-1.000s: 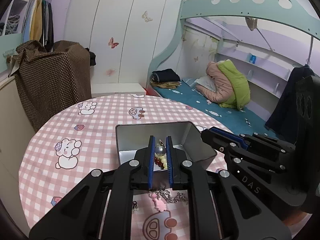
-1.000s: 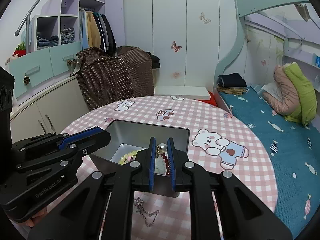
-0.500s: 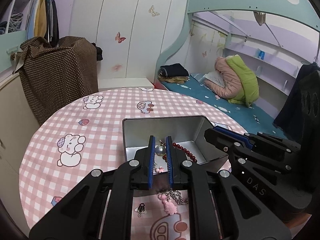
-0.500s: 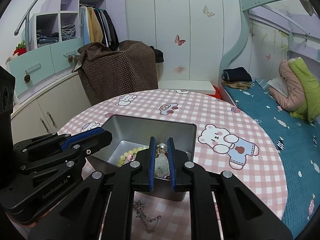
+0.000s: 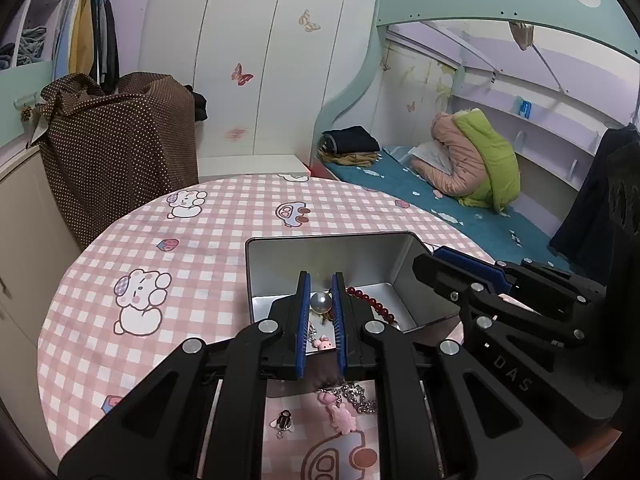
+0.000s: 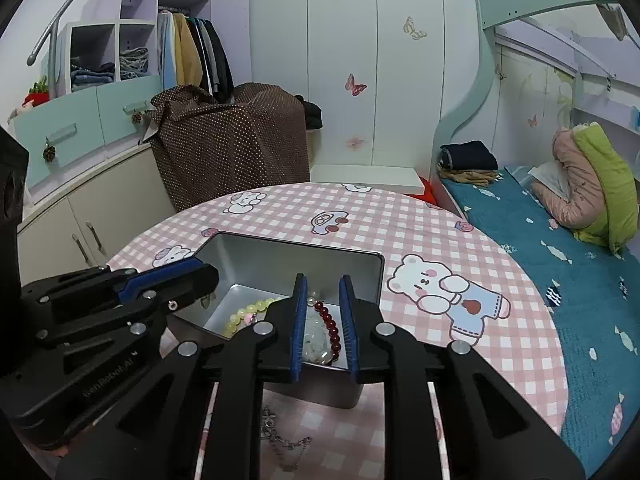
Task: Organize jewelry
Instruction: 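Open both tools to drop the pearl earrings into the tin box, then withdraw both tools from the box toward the remaining jewelry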
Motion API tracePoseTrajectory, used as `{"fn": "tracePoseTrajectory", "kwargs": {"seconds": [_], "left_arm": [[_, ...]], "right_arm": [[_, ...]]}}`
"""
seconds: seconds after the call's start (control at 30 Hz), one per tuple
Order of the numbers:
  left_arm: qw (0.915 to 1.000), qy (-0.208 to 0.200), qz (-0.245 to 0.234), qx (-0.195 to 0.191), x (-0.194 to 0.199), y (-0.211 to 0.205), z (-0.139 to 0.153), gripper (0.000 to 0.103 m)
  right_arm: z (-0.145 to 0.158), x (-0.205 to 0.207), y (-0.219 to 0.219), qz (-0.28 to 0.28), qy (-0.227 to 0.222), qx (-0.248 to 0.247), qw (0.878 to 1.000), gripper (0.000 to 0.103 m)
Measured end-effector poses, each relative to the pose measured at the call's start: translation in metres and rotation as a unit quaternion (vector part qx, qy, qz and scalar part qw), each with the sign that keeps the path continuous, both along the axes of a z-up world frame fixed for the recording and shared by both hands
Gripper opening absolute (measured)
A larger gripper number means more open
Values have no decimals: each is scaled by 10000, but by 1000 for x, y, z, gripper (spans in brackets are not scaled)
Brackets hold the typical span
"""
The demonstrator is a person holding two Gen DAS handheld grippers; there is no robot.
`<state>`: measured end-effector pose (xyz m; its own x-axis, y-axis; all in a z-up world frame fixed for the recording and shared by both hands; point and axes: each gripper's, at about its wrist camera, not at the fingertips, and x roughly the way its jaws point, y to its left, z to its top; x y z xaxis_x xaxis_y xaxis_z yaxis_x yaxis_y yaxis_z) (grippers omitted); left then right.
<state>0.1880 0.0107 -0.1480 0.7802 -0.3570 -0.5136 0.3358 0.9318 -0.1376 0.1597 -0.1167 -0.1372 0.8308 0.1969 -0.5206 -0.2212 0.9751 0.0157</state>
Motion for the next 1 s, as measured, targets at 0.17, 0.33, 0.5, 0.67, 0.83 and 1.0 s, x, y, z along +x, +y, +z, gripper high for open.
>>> {"fn": "tracePoseTrajectory", "kwargs": {"seconds": [0.17, 0.33, 0.5, 0.67, 0.83, 1.0], "left_arm": [[10000, -10, 85, 31, 0, 1, 0, 25], [9999, -4, 112, 16, -1, 3, 1, 36], [9999, -6, 122, 40, -4, 4, 2, 39], [9998, -23, 179, 80, -11, 8, 5, 41], [9997, -73, 224, 87, -23, 11, 8, 46], [9995, -111, 269, 135, -36, 13, 12, 46]], "right_arm": [[1, -2, -2, -146, -71, -61, 9998, 45], [2, -4, -9, -223, -77, -45, 9997, 51], [5, -9, -13, -289, -95, -51, 9995, 53], [9, -17, -15, -324, -159, -61, 9993, 56], [14, -26, -15, -352, -220, -57, 9991, 60], [19, -38, -14, -380, -306, -86, 9988, 68]]}}
